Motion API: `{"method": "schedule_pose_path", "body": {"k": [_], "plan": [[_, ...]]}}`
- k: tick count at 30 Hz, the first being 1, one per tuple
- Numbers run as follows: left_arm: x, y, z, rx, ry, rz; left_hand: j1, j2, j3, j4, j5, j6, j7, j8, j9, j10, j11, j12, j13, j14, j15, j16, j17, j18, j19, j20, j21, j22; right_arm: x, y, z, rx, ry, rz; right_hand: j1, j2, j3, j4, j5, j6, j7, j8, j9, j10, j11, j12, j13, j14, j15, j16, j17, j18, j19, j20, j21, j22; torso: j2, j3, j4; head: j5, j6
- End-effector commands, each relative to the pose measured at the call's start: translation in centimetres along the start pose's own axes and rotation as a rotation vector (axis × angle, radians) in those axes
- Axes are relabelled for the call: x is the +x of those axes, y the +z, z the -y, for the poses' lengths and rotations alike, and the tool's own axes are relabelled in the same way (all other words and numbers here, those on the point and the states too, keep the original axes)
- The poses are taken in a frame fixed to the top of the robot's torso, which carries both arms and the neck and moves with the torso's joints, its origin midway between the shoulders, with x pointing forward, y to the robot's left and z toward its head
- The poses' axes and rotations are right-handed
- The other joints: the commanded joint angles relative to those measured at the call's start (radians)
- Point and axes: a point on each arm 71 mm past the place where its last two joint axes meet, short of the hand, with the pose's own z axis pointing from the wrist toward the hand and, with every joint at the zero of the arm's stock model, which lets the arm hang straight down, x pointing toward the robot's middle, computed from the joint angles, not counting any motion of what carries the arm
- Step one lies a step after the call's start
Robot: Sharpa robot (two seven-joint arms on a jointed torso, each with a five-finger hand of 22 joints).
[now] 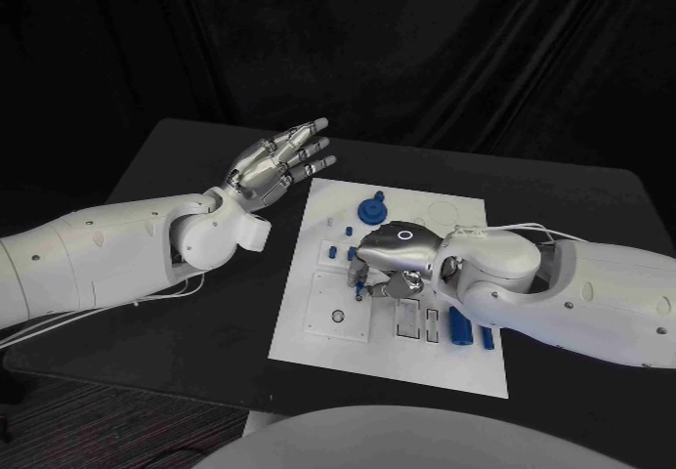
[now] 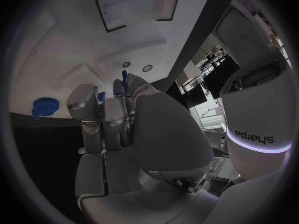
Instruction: Assemble the parts on the task board
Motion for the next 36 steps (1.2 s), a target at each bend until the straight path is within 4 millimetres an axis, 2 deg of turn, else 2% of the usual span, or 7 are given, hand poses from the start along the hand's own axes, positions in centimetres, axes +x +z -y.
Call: {"method": "schedule_pose_path", "body": {"k": [1,36], "plan": [[0.2,0.0,0.3,0.05,-0.015,-0.017,-0.002,0.011,0.001,-0.008,0.005,0.004,0.001,0.006,0.001,-0.001,0.008,0.003,0.001,0.0,0.008,0.005,0.001,0.01,0.005,0.0,0.003,-0.001,0.2,-0.2,-0.1,0.006,0.003,-0.008,-0.003,-0.005,0.007,-0.001,0.008,-0.007,-0.003,-0.008,-0.001,0.002,0.001,0.0,-0.001,0.0,0.002,-0.007,-0.002,-0.009,0.0,-0.001,-0.005,0.121,0.0,-0.0001,-0.0002,0.001,0.0],[0.3,0.2,-0.1,0.025,-0.03,-0.034,-0.002,0.015,0.001,-0.008,0.01,-0.002,-0.001,0.005,0.0,-0.002,0.007,0.001,0.0,-0.002,0.008,0.003,0.0,0.01,0.004,-0.001,0.002,-0.005,1.8,-0.4,0.4,0.038,0.031,-0.013,-0.005,-0.007,0.008,-0.002,0.013,-0.01,-0.002,-0.011,-0.002,0.0,0.002,-0.001,-0.001,-0.002,0.003,-0.009,-0.005,-0.008,-0.002,-0.001,-0.009,0.12,0.0,-0.0004,0.0002,0.012,0.0]]}}
